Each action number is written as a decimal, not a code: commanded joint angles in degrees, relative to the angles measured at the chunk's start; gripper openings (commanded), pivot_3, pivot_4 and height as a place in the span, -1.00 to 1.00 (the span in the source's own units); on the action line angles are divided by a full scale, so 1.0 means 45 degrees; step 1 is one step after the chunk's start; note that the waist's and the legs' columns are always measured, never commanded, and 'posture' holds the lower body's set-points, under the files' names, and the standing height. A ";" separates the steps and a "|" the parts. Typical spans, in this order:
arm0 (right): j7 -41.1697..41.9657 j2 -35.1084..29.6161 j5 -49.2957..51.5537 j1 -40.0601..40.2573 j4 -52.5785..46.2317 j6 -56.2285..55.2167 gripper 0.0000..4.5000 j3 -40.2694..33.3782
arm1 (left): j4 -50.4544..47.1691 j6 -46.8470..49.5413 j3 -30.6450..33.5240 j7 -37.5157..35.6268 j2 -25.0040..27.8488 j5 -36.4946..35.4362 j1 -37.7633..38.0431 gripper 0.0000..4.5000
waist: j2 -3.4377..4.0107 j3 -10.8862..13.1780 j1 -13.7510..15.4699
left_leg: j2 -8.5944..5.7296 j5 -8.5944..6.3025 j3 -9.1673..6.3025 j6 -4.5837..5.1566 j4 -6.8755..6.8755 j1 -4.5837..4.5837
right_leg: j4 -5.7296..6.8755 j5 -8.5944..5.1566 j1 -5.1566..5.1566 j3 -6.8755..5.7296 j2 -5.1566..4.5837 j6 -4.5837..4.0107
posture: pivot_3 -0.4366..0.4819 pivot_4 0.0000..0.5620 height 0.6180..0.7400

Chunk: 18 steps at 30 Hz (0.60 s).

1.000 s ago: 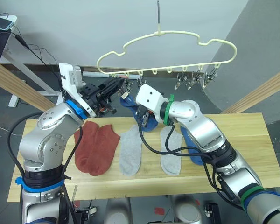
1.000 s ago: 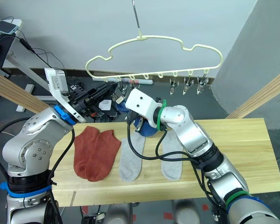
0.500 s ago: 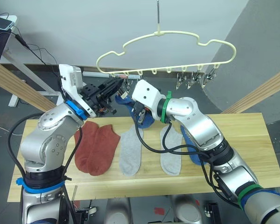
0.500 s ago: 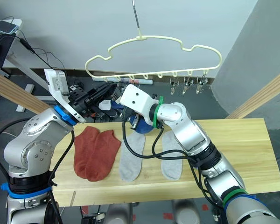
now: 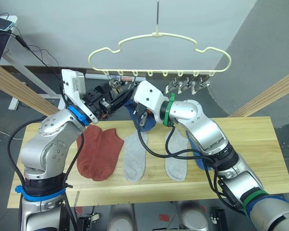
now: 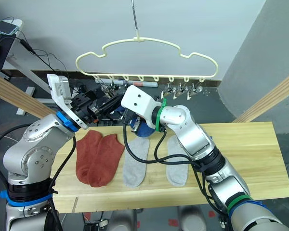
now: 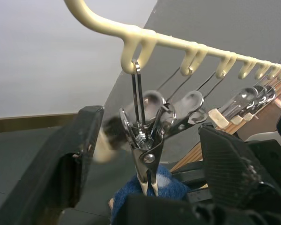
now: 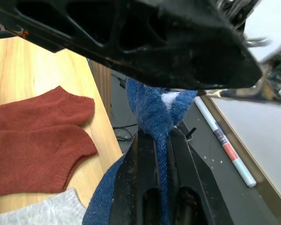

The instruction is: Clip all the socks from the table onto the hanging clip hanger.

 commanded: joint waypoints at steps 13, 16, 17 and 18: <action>0.0518 -0.1434 0.0219 0.1555 -0.2116 -0.0058 0.13 -0.0536 | -0.0839 -0.1449 0.0363 -0.0468 0.0809 0.1113 0.1254 0.58 | 0.0001 0.0000 0.0033 | 0.0001 0.0002 -0.0085 0.0000 0.0005 -0.0041 | -0.0011 0.0000 -0.0002 -0.0074 -0.0011 -0.0001 | -0.41 0.45 0.84; 0.1020 -0.2529 0.0739 0.2614 -0.3531 0.0022 0.13 -0.1274 | -0.1237 -0.2185 0.0319 -0.0501 0.0767 0.1547 0.1858 0.58 | 0.0000 0.0000 0.0068 | -0.0001 0.0001 -0.0115 0.0001 0.0002 -0.0048 | -0.0024 0.0000 0.0000 -0.0077 -0.0034 -0.0001 | -0.40 0.45 0.84; 0.1138 -0.2894 0.0930 0.3038 -0.4056 -0.0084 0.13 -0.1604 | -0.1478 -0.2271 0.0244 -0.0413 0.0650 0.1581 0.2091 0.58 | 0.0000 0.0000 0.0070 | -0.0004 0.0001 -0.0119 0.0001 0.0005 -0.0048 | -0.0023 0.0000 0.0001 -0.0077 -0.0045 -0.0001 | -0.40 0.45 0.84; 0.1199 -0.3149 0.1072 0.3340 -0.4400 -0.0185 0.13 -0.1831 | -0.1644 -0.2338 0.0161 -0.0336 0.0552 0.1615 0.2256 0.58 | 0.0000 0.0000 0.0071 | -0.0009 0.0002 -0.0121 0.0002 0.0004 -0.0050 | -0.0023 0.0000 0.0001 -0.0078 -0.0051 0.0000 | -0.40 0.44 0.84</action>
